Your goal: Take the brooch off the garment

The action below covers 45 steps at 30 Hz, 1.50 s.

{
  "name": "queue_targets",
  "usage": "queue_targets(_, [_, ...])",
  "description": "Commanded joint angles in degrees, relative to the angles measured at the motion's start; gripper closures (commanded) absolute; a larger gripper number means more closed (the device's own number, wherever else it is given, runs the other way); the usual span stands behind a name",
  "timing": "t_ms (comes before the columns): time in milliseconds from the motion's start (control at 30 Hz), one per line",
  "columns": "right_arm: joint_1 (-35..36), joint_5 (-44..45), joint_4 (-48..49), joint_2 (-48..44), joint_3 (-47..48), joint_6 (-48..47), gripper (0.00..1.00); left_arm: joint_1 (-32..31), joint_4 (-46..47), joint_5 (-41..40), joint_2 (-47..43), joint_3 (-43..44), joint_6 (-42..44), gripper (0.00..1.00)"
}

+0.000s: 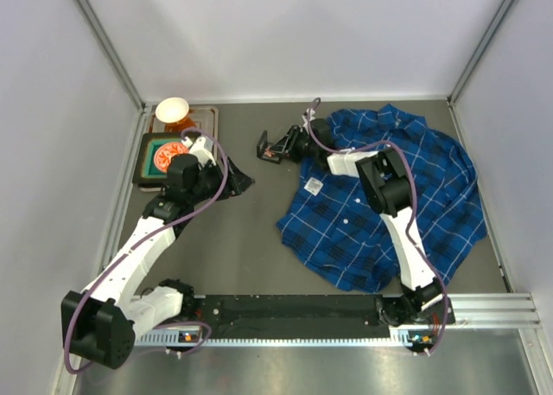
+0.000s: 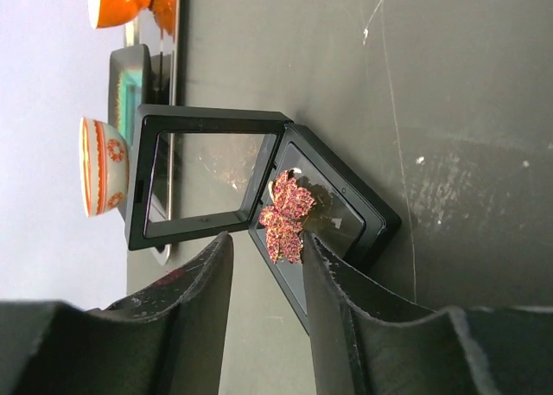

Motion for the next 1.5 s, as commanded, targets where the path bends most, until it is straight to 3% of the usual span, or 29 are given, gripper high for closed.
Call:
queue_targets(0, [-0.5, 1.26, -6.5, -5.23, 3.07, -4.92, 0.61, -0.21, 2.88, 0.53, -1.28, 0.95, -0.15, 0.3])
queue_targets(267, [0.02, 3.11, -13.8, -6.2, 7.81, -9.14, 0.58, -0.21, 3.23, 0.7, -1.81, 0.33, -0.32, 0.3])
queue_targets(400, [0.55, 6.97, -23.2, -6.29, 12.55, -13.71, 0.53, -0.21, 3.32, 0.97, -1.72, 0.15, -0.41, 0.3])
queue_targets(600, [1.52, 11.89, -29.54, -12.34, 10.29, -19.95, 0.5, -0.21, 3.41, 1.14, -1.64, 0.59, -0.59, 0.29])
queue_targets(733, [3.1, 19.7, -38.85, -22.78, 5.38, -29.52, 0.48, -0.12, 2.79, 1.93, -1.72, 2.52, -0.41, 0.27])
queue_targets(967, [4.33, 32.36, -51.95, -56.34, -18.52, -37.36, 0.39, -0.03, 4.37, 6.41, -2.33, 6.48, -1.82, 0.25])
queue_targets(1000, [4.16, 34.55, -55.09, -65.0, -22.9, -37.36, 0.28, -0.03, 4.63, 6.85, -2.42, 6.83, -1.91, 0.25])
queue_targets(1067, [3.72, 37.29, -58.88, -73.13, -25.48, -36.49, 0.22, 0.05, 5.16, 7.12, -2.69, 7.01, -2.6, 0.24])
queue_targets(1100, [3.63, 39.3, -61.08, -79.87, -26.27, -36.31, 0.02, 0.05, 5.25, 7.12, -2.86, 7.18, -2.87, 0.24])
queue_targets(1300, [3.72, 40.2, -72.43, -94.25, -24.0, -34.56, 0.01, 0.23, 8.06, 9.48, -4.44, 6.39, -8.67, 0.24])
queue_targets(1467, [3.72, 41.6, -71.65, -104.53, -26.55, -33.5, 0.01, 0.23, 8.24, 10.2, -7.6, 6.83, -11.22, 0.22])
